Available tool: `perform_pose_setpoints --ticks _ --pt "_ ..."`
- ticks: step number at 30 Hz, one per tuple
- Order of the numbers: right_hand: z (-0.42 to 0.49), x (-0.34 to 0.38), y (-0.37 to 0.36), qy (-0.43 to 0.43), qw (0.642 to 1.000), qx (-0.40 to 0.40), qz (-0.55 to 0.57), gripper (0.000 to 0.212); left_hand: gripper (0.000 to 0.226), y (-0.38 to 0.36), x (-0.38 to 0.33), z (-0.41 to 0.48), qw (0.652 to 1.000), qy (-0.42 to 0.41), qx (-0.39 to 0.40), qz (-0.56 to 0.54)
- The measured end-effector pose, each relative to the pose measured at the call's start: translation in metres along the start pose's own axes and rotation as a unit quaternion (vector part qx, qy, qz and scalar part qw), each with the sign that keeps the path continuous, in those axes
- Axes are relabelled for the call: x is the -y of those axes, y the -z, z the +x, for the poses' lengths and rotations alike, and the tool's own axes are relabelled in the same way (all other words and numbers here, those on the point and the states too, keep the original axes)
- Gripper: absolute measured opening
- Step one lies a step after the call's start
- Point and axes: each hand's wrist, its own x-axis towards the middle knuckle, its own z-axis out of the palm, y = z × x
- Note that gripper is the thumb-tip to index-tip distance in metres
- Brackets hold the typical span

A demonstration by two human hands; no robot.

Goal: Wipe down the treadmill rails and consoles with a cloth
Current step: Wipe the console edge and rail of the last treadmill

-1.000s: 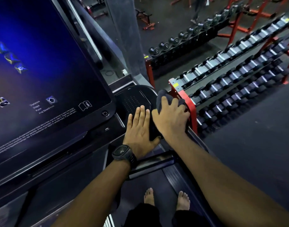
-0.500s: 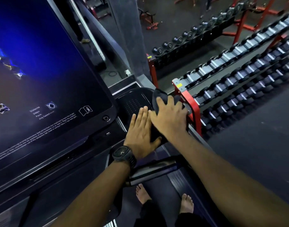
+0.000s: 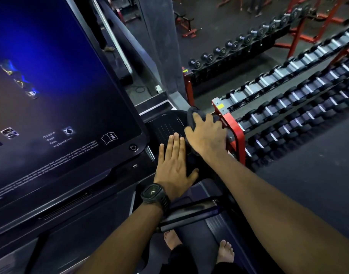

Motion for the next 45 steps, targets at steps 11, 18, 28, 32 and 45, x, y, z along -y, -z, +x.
perform_pose_setpoints --ticks 11,18,28,32,45 --pt "0.002 0.006 -0.003 0.069 0.997 -0.036 -0.025 0.062 0.095 0.009 0.006 -0.023 1.000 0.016 0.014 0.021" --pt "-0.001 0.015 -0.006 0.182 0.982 -0.031 -0.046 0.060 0.093 0.011 0.003 -0.040 0.998 0.052 0.037 -0.008" --pt "-0.016 0.019 -0.015 0.285 0.955 -0.051 -0.060 0.057 0.090 0.012 0.007 -0.060 0.995 0.089 0.043 0.008" --pt "-0.027 0.027 -0.018 0.162 0.985 -0.040 -0.045 0.060 0.088 0.014 0.008 -0.067 0.994 0.103 0.037 0.008" --pt "-0.038 0.030 -0.023 0.161 0.984 -0.059 -0.049 0.061 0.089 0.011 0.009 -0.067 0.994 0.102 0.039 0.015"
